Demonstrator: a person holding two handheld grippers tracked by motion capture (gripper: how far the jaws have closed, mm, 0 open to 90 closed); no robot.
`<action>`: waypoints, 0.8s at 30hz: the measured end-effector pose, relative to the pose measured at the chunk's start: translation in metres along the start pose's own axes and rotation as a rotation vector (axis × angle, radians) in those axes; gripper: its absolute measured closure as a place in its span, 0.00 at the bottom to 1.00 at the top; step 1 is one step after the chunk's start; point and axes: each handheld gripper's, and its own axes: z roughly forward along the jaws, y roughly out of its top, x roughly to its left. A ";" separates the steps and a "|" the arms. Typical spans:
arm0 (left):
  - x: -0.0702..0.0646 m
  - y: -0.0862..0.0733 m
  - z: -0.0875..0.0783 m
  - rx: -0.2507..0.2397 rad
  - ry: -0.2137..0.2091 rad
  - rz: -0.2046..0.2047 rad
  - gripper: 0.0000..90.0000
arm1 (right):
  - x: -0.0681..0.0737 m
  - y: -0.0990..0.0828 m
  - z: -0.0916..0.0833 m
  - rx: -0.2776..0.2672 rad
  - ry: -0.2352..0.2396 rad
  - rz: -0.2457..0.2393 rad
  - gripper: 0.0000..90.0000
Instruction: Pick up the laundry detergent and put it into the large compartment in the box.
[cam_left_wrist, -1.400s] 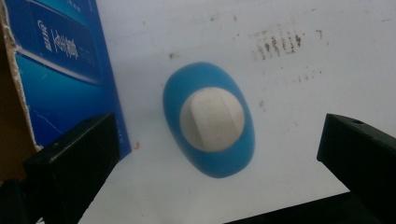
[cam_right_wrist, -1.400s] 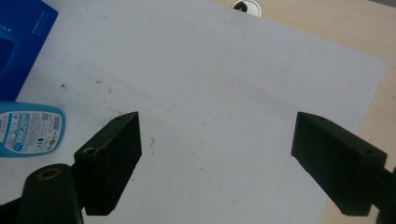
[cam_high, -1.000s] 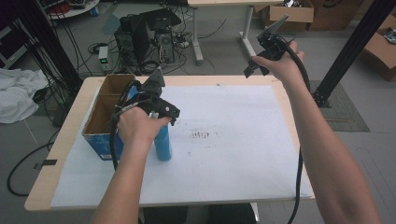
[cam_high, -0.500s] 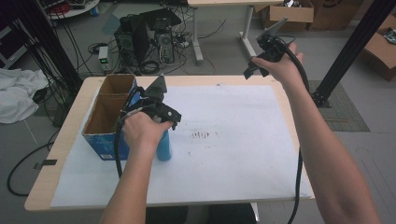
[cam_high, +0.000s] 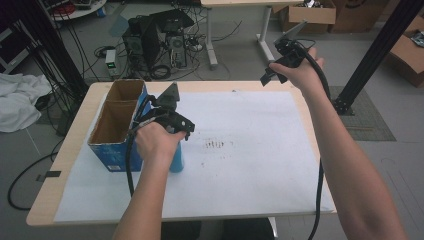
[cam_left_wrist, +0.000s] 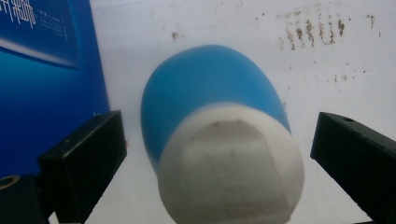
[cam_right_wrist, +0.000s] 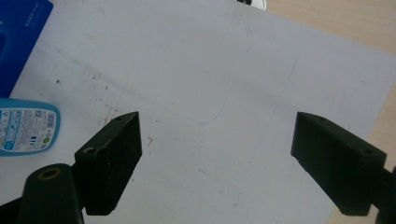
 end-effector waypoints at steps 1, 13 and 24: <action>0.000 0.000 0.000 0.005 0.001 0.002 0.05 | 0.000 0.000 0.001 0.002 0.000 -0.001 0.18; -0.001 0.000 0.002 -0.004 0.017 -0.015 0.14 | -0.002 -0.001 0.002 -0.001 0.009 -0.001 0.18; -0.002 0.000 0.004 -0.009 0.028 -0.014 0.25 | -0.003 -0.002 0.003 -0.001 0.013 -0.003 0.18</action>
